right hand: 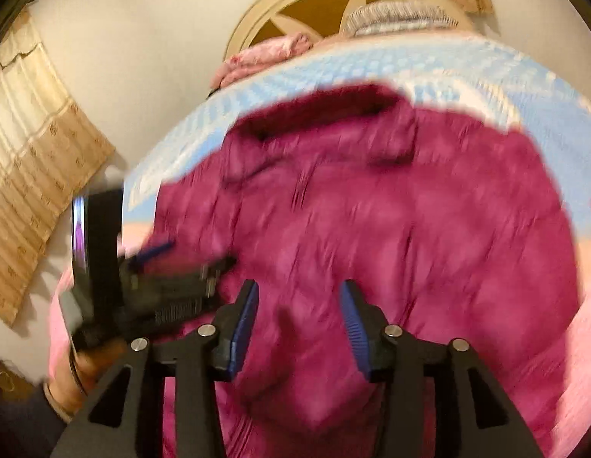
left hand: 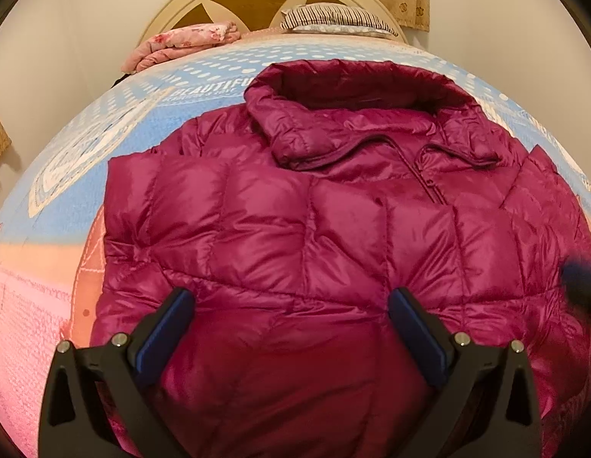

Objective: Fold large clothes

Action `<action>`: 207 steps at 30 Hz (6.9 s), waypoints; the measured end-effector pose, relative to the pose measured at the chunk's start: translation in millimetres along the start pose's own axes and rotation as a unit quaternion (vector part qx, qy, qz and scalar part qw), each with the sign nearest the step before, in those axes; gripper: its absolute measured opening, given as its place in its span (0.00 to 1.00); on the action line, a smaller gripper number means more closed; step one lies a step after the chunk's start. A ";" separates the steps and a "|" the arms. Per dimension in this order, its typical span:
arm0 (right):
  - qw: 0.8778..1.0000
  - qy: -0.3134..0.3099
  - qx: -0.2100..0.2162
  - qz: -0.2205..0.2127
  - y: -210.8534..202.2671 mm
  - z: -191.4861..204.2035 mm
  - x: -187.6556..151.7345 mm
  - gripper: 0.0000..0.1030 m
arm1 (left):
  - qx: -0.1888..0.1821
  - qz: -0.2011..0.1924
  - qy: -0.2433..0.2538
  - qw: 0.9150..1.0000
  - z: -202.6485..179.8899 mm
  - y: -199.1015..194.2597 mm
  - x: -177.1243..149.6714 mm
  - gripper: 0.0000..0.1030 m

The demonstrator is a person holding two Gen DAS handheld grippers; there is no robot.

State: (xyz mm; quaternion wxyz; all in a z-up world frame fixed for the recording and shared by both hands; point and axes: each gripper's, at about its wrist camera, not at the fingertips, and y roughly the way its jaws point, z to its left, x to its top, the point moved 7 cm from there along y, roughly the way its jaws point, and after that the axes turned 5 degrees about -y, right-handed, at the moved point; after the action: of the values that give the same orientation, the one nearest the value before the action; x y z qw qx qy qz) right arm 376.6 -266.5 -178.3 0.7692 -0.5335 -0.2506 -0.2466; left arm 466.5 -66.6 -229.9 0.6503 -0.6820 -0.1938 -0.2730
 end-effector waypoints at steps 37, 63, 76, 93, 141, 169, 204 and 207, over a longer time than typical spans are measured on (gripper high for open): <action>0.940 -0.288 -0.100 0.153 155.1 -42.4 175.9 0.22 | -0.025 -0.005 -0.012 1.000 6.4 -0.4 -2.3 1.00; 0.942 -0.308 -0.130 0.017 143.0 -55.5 97.9 0.10 | 0.035 -0.091 -0.044 0.994 74.4 -10.1 171.2 1.00; 0.954 -0.281 -0.099 0.012 142.4 -62.1 99.1 0.11 | 0.105 0.027 -0.023 0.994 78.8 95.1 96.9 1.00; 0.994 -0.083 -0.073 0.008 127.9 -69.5 149.8 0.30 | 0.098 -0.001 -0.041 0.994 75.1 96.8 94.1 1.00; 0.995 -0.073 -0.070 0.012 156.2 -91.9 113.2 0.26 | 0.020 0.022 -0.028 0.999 12.8 110.1 95.3 1.00; 0.990 -0.101 -0.090 0.038 151.1 -89.1 117.0 0.27 | 0.026 0.031 -0.033 0.999 19.5 87.3 100.5 1.00; 0.993 -0.012 -0.114 0.037 -197.0 -99.0 -236.0 0.63 | -0.006 -0.003 -0.053 0.999 94.3 -191.2 -247.3 1.00; 0.993 -0.029 -0.108 0.038 -195.7 -86.6 -241.4 0.49 | -0.025 0.004 -0.078 0.997 97.2 -187.9 -250.7 1.00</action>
State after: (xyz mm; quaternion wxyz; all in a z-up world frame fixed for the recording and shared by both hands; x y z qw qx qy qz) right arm 78.9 -381.7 -224.8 0.7082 -0.6297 -0.2238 -0.2277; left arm 167.3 67.6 -240.2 0.6165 -0.7184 -0.2345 -0.2211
